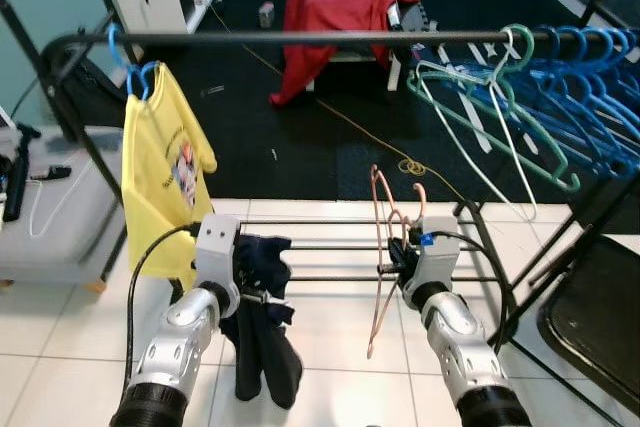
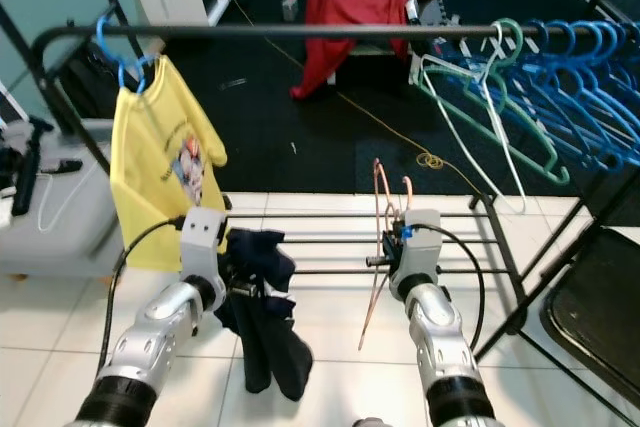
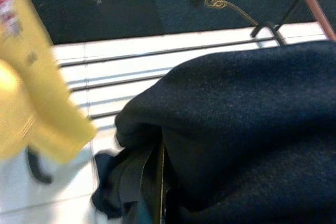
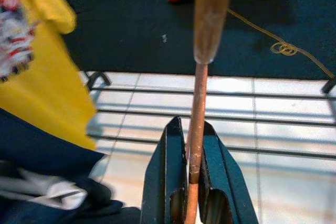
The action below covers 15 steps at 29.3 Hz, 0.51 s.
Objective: Hang hanger
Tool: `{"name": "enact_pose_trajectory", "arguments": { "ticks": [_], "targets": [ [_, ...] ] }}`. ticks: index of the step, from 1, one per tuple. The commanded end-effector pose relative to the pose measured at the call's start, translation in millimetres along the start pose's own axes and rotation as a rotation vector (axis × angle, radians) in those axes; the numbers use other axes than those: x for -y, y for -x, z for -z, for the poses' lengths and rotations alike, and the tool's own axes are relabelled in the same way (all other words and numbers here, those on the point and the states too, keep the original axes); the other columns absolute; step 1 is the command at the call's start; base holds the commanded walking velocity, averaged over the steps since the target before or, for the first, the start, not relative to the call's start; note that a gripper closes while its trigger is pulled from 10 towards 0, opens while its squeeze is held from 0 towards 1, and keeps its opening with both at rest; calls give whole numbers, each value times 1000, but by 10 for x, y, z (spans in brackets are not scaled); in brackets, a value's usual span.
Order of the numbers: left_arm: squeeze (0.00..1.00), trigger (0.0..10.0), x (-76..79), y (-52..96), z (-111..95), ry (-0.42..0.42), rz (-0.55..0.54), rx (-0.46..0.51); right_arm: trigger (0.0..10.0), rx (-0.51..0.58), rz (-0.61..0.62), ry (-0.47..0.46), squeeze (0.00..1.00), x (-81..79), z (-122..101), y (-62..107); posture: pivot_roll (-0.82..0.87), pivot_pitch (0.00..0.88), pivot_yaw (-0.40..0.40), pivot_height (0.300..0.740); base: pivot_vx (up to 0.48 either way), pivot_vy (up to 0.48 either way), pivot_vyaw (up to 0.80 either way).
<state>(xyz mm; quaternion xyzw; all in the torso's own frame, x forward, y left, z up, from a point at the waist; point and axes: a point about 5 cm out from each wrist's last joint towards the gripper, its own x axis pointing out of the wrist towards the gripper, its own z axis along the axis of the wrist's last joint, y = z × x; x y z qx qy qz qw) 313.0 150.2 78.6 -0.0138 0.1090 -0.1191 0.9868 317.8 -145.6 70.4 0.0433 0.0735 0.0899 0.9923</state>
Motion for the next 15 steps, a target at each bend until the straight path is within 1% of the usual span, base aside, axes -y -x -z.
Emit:
{"name": "enact_pose_trajectory", "arguments": {
  "ticks": [1,8,12,15],
  "targets": [
    [0,10000,-32,23,19,-10,3,-4,10000,-2,1,-12,0,-5,34,10,-50,131,15,740,-274,0,0],
    [0,10000,-38,15,8,-21,11,-4,10000,-3,0,-22,0,-28,46,8,-45,133,19,740,-259,0,0],
    [0,10000,-34,13,5,-32,21,-6,10000,-2,-1,-24,0,-35,47,8,-44,133,21,740,0,0,0],
    [0,10000,-22,10,2,-56,35,-12,10000,0,-2,-28,0,-44,47,6,-43,134,25,740,0,0,0]
  ]
}}
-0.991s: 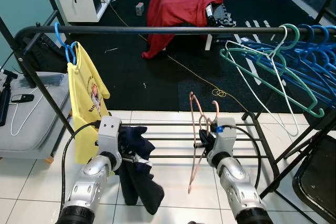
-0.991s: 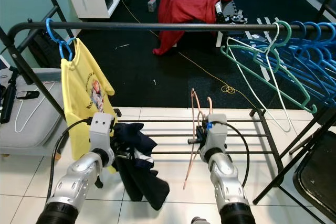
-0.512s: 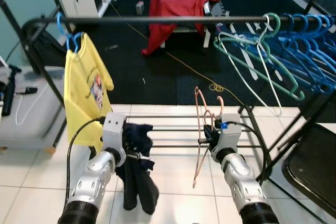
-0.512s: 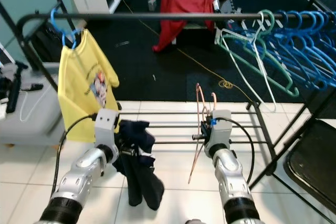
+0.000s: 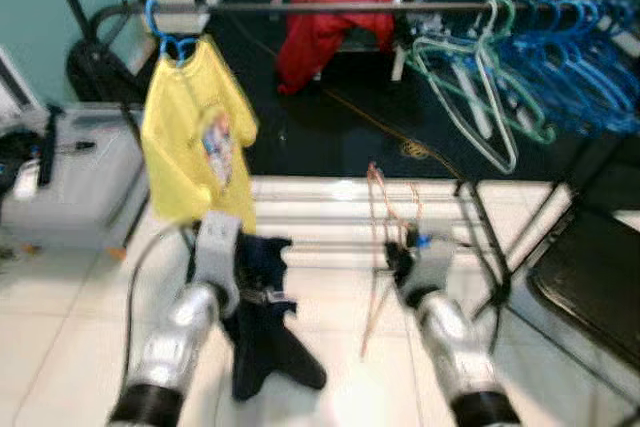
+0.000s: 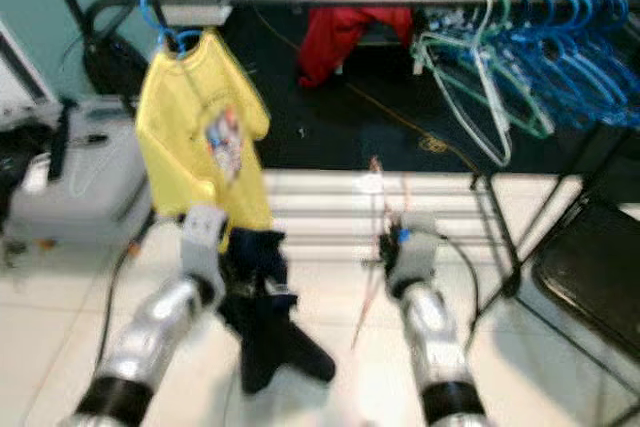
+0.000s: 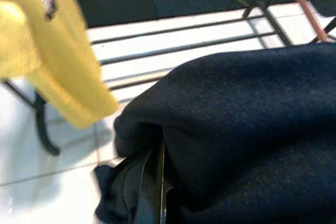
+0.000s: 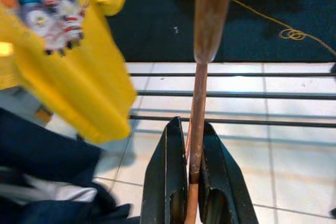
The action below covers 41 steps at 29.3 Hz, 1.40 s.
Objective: Hang hanger
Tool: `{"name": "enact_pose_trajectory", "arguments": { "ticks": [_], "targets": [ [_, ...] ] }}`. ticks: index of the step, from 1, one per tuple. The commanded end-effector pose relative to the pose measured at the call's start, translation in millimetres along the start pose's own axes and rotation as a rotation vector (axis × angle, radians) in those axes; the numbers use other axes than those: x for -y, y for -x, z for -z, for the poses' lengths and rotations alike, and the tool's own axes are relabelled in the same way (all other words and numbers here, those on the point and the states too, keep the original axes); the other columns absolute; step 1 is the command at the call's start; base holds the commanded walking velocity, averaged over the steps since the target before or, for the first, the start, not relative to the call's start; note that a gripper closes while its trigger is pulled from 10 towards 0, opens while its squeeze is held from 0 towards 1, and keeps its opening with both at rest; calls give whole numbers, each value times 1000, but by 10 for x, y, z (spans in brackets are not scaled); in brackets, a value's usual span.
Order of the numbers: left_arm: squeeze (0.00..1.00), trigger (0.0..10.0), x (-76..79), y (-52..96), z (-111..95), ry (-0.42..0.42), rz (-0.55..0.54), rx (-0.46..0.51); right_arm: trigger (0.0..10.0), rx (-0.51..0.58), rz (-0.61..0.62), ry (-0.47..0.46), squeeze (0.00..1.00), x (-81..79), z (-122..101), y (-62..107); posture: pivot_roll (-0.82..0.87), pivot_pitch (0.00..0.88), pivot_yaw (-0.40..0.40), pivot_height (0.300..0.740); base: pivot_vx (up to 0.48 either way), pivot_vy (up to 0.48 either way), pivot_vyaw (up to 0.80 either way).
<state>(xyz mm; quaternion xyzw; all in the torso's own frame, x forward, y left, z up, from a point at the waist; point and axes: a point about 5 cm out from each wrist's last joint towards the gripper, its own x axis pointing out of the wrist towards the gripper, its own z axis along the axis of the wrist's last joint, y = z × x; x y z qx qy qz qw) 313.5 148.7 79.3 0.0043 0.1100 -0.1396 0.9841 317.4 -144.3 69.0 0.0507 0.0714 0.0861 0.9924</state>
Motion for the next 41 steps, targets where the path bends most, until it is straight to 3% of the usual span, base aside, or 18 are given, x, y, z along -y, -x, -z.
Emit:
{"name": "enact_pose_trajectory", "arguments": {
  "ticks": [1,15,24,25,26,27,28,35,38,41],
  "targets": [
    [0,10000,-26,19,5,-19,7,-4,10000,-5,-7,-15,0,-33,31,4,-42,135,28,740,0,0,0],
    [0,10000,15,-22,-37,-66,47,-26,10000,4,-1,-21,0,-11,21,19,-51,131,43,740,0,-69,0],
    [0,10000,-82,-50,-84,-31,-58,9,10000,25,-69,45,0,75,-52,44,-64,111,36,740,0,-107,0],
    [0,10000,-102,-52,-105,-36,-73,20,10000,40,-84,60,0,83,-86,45,-64,111,36,740,0,0,0],
    [0,10000,-128,-54,-164,-46,-82,43,10000,63,-138,131,0,72,-153,43,-61,106,30,740,0,0,0],
    [0,10000,-128,-54,-164,-46,-82,43,10000,63,-138,131,0,72,-153,43,-61,106,30,740,0,0,0],
    [0,10000,-134,-52,-205,-40,-78,56,10000,64,-200,132,0,15,-201,34,-58,100,28,740,0,0,0],
    [0,10000,-136,-39,-223,-50,-69,64,10000,79,-269,122,0,-96,-286,15,-57,94,30,740,0,0,0],
    [0,10000,-128,-42,-233,-48,-68,69,10000,86,-325,165,0,-233,-300,-15,-55,84,32,740,0,0,800],
    [0,10000,-127,-46,-240,-46,-72,71,10000,83,-335,169,0,-266,-283,-18,-55,84,32,740,0,0,800]
  ]
}}
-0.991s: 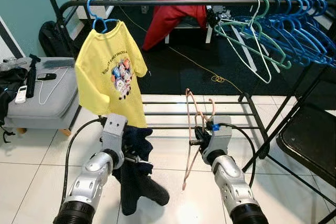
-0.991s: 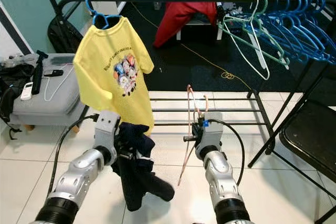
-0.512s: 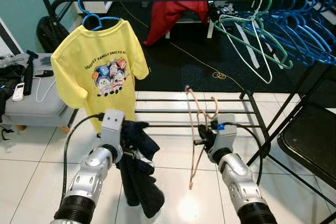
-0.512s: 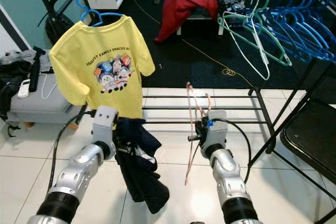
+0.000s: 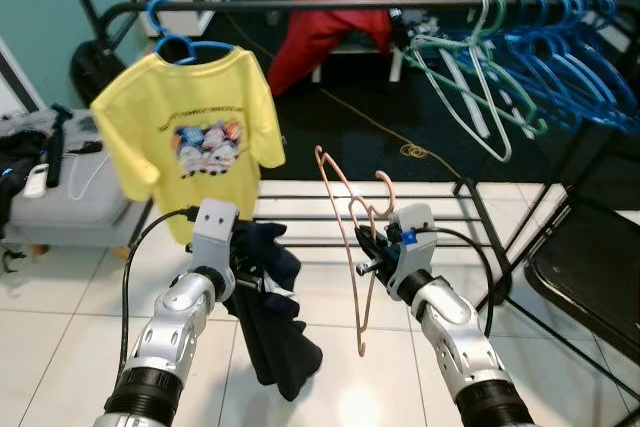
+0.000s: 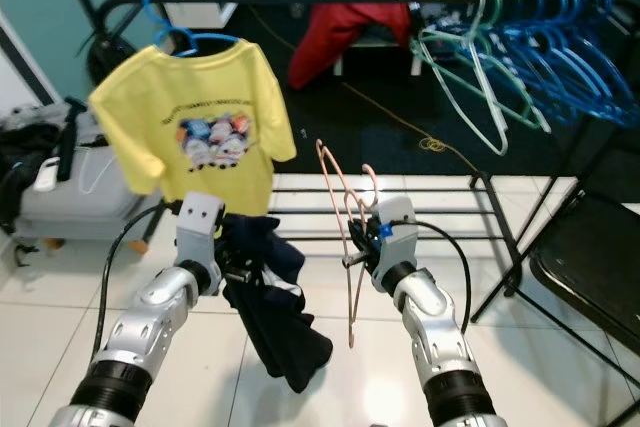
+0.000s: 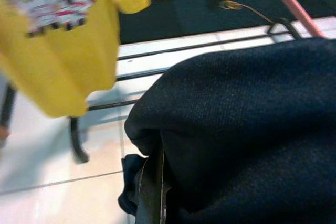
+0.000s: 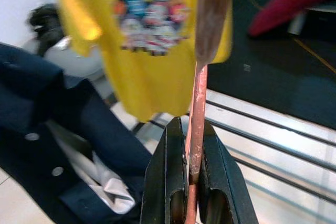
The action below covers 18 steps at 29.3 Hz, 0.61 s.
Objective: Hang hanger
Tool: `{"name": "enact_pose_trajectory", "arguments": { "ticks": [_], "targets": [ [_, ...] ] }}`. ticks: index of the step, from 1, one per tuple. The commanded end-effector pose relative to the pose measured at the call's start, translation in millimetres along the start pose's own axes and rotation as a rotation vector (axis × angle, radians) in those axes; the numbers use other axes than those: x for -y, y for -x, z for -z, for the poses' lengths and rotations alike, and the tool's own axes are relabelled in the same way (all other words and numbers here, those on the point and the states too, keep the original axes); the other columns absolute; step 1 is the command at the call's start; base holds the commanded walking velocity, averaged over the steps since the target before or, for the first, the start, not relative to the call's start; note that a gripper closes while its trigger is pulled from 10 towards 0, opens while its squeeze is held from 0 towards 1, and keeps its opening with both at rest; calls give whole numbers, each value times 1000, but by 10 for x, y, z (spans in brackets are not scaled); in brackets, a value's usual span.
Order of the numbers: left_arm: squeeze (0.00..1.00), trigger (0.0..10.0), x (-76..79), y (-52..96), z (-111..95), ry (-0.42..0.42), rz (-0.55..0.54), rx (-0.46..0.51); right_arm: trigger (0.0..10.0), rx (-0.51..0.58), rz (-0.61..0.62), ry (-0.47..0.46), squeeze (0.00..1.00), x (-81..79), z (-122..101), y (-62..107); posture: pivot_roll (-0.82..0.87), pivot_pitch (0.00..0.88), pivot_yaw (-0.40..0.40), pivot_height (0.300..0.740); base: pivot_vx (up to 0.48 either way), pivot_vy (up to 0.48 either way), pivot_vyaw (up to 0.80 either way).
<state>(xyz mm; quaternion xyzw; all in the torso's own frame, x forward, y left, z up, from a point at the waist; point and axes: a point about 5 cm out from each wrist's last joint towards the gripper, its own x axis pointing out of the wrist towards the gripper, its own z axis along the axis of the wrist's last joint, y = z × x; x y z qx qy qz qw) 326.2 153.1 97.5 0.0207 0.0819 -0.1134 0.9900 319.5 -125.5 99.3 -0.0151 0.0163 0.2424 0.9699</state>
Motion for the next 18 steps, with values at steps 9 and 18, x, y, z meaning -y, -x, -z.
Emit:
{"name": "enact_pose_trajectory", "arguments": {
  "ticks": [9,18],
  "targets": [
    [0,10000,-110,11,-54,-17,-62,5,10000,-49,-40,-28,0,-166,129,-20,-52,102,27,740,0,0,726],
    [0,10000,-74,14,-54,-26,-36,10,10000,-64,15,-34,0,-123,182,35,-59,113,33,740,0,0,307]
  ]
}}
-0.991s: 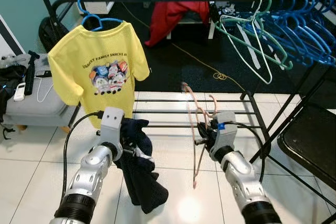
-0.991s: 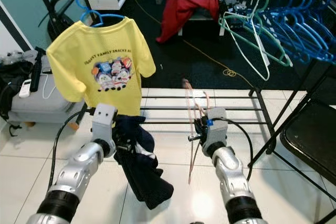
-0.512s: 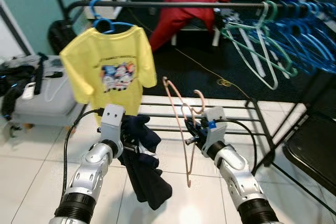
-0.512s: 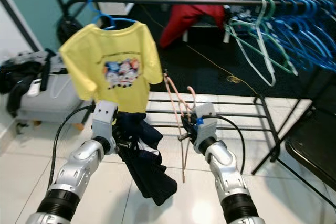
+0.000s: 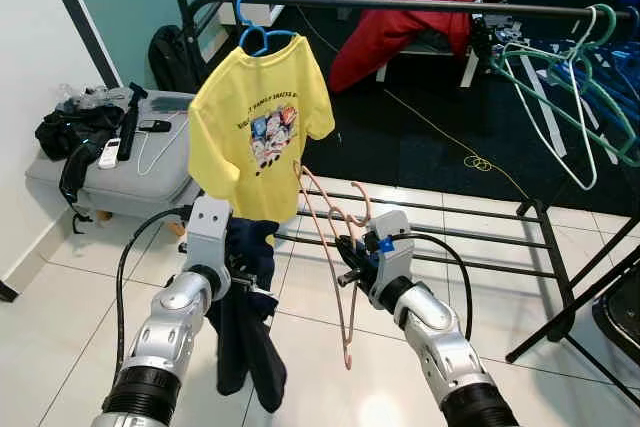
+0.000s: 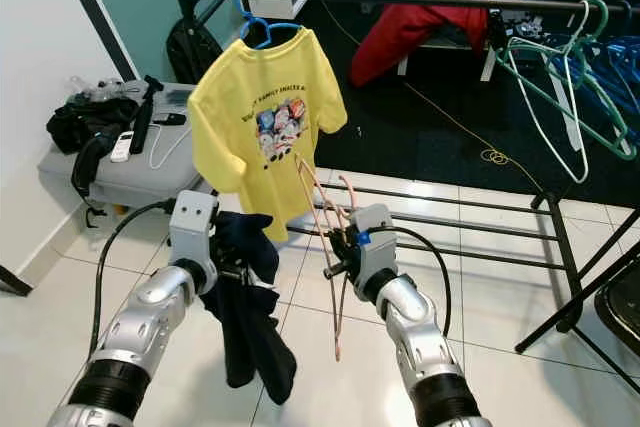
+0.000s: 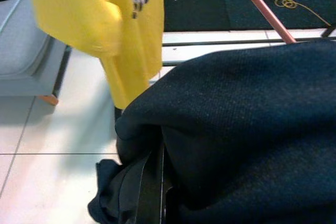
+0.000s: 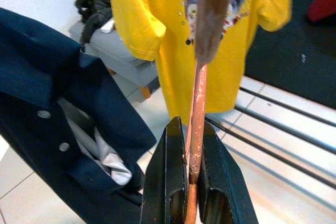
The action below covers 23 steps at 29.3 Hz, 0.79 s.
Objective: Hang hanger
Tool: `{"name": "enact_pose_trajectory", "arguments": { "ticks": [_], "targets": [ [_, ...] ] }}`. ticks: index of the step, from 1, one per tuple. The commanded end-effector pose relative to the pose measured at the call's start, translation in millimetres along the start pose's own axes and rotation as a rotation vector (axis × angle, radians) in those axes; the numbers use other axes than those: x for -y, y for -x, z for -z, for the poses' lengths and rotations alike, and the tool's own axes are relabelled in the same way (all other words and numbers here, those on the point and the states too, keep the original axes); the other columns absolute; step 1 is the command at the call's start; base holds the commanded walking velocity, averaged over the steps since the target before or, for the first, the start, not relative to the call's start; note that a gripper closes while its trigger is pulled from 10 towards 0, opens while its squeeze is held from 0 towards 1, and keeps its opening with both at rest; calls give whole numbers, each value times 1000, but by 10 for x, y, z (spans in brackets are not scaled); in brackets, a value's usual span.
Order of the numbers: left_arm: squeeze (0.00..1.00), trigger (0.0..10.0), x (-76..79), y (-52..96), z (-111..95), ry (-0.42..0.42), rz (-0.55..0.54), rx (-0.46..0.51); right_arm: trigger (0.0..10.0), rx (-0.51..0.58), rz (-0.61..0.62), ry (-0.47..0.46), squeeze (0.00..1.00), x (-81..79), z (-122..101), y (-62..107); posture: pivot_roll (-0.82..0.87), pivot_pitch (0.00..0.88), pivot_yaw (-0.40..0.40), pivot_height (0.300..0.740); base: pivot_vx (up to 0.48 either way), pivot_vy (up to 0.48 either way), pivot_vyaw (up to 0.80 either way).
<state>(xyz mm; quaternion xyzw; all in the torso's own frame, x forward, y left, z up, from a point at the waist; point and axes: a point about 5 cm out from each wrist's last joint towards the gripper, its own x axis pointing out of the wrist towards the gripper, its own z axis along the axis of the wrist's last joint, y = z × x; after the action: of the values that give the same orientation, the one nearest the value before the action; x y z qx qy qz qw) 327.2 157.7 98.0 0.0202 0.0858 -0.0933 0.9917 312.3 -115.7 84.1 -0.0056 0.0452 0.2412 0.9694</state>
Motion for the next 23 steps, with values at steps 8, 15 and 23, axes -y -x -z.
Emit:
{"name": "enact_pose_trajectory", "arguments": {
  "ticks": [8,15,23],
  "targets": [
    [0,10000,16,4,-42,-18,13,8,10000,-9,31,-9,0,12,30,26,-60,114,34,740,0,-432,0],
    [0,10000,-25,8,-57,17,-13,12,10000,-12,33,-10,0,14,15,16,-58,117,32,740,0,-177,0],
    [0,10000,-29,13,-60,5,-3,13,10000,-21,37,-7,0,14,29,28,-58,117,39,740,0,0,0]
  ]
}}
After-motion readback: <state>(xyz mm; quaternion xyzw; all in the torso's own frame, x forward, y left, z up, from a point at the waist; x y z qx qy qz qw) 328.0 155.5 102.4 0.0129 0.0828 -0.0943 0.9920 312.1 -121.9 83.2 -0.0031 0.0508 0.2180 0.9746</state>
